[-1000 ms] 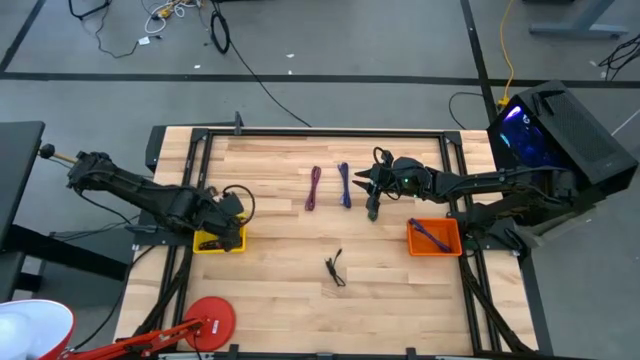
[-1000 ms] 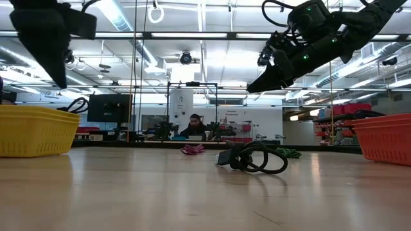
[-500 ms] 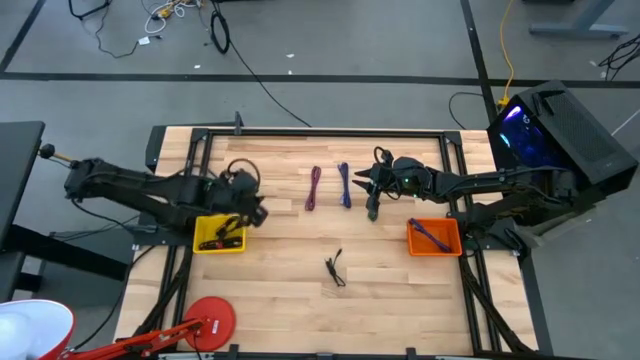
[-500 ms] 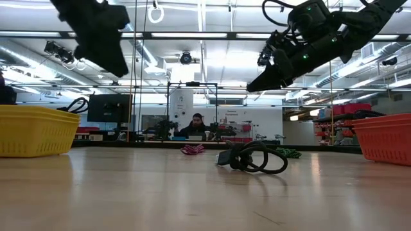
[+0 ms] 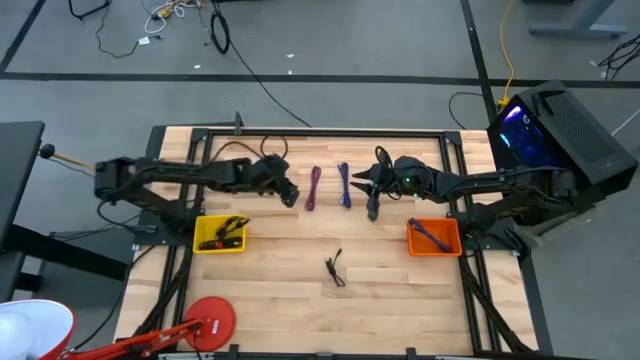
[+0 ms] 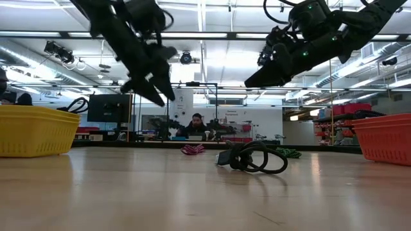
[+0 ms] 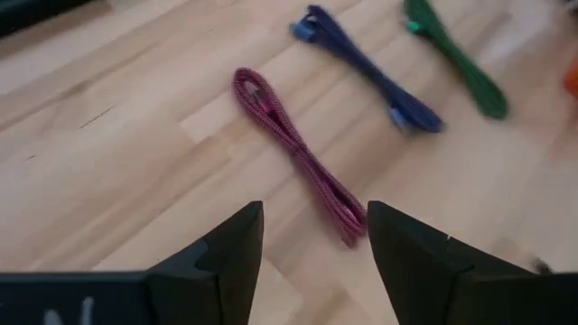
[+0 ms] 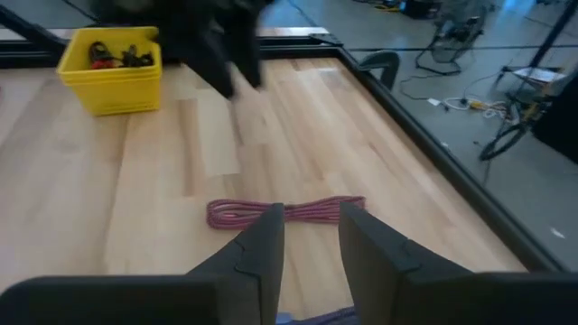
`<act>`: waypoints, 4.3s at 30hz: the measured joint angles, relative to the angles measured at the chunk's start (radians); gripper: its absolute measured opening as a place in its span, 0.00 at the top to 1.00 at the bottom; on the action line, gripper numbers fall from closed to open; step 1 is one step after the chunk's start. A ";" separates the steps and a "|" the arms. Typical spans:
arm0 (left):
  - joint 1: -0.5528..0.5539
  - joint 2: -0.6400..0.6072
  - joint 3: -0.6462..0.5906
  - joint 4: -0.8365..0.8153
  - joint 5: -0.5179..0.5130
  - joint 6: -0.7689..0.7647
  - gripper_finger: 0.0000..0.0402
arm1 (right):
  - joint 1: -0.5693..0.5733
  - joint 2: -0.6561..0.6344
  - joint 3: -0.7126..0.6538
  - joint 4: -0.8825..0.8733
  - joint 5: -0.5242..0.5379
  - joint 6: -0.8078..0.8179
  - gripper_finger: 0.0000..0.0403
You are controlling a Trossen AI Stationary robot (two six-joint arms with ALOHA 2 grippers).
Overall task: Pick & Place USB Port
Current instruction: Put the pink USB cable into the orange bin
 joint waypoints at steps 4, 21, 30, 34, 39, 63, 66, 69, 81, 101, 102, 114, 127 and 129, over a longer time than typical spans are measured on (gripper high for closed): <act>0.057 0.107 0.000 0.066 0.050 0.000 0.47 | 0.001 0.000 0.000 -0.003 -0.038 0.003 0.73; 0.079 0.346 0.003 0.292 0.214 -0.079 0.47 | 0.003 0.000 0.000 0.002 -0.039 -0.002 0.73; 0.060 0.418 0.091 0.283 0.217 -0.053 0.47 | 0.003 0.000 0.000 0.003 -0.039 -0.003 0.73; 0.060 0.463 0.146 0.247 0.217 -0.038 0.47 | 0.003 0.000 0.000 -0.006 -0.040 -0.003 0.73; 0.060 0.526 0.205 0.170 0.204 -0.024 0.47 | 0.003 0.000 0.000 -0.018 -0.040 -0.002 0.73; 0.047 0.541 0.218 0.066 0.101 -0.026 0.95 | 0.003 0.000 0.000 -0.037 -0.038 -0.004 0.73; 0.044 0.498 0.213 0.052 0.068 -0.003 0.95 | 0.003 0.000 0.000 -0.055 -0.038 -0.004 0.73; 0.042 0.435 0.207 0.034 0.018 0.033 0.95 | 0.002 0.000 0.000 -0.073 -0.034 -0.004 0.73; -0.028 0.136 0.214 -0.018 -0.107 0.263 0.96 | -0.002 0.000 0.000 -0.074 0.037 -0.004 0.73; -0.125 -0.005 0.216 0.143 -0.071 0.569 0.96 | 0.033 0.000 0.000 0.213 -0.198 0.051 0.73; -0.130 -0.005 0.216 0.168 -0.070 0.583 0.96 | 0.036 0.000 0.000 0.227 -0.198 0.049 0.73; -0.139 -0.005 0.216 0.266 -0.019 0.604 0.96 | 0.047 0.000 0.000 0.507 -0.303 0.038 0.73; -0.175 -0.006 0.216 0.431 0.058 0.689 0.96 | 0.039 0.000 0.095 0.533 -0.268 0.002 0.73; -0.176 -0.007 0.216 0.430 0.056 0.689 0.96 | 0.039 0.000 0.122 0.512 -0.271 -0.006 0.73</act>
